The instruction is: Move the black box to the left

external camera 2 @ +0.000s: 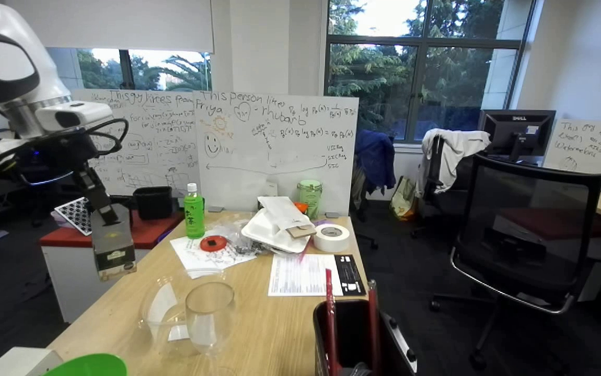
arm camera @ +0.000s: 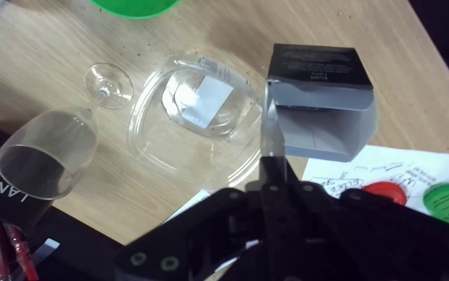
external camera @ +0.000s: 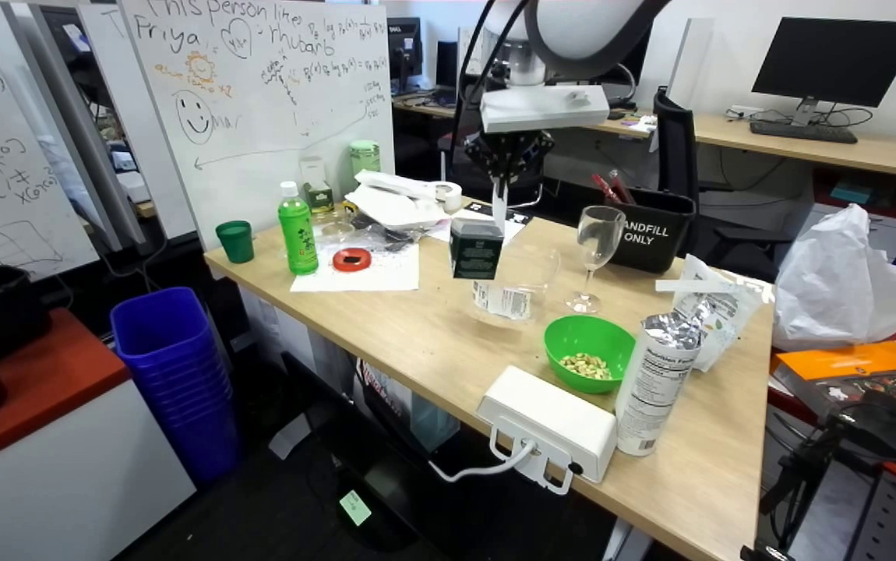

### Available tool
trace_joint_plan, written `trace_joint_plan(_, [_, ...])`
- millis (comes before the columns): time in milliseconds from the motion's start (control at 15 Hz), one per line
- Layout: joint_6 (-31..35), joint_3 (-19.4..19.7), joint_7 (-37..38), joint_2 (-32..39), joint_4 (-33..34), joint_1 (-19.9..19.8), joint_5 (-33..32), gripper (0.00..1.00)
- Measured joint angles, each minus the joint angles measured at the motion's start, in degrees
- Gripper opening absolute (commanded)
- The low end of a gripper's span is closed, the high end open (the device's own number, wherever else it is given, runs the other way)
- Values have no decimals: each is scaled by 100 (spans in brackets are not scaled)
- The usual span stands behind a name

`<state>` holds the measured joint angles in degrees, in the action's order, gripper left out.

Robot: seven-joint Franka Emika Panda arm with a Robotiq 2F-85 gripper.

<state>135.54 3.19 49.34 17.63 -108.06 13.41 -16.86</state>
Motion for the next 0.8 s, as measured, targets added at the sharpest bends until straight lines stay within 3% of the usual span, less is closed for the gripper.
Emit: trace_joint_plan(800, [323,-291,-405,682,-308,281,-776,0])
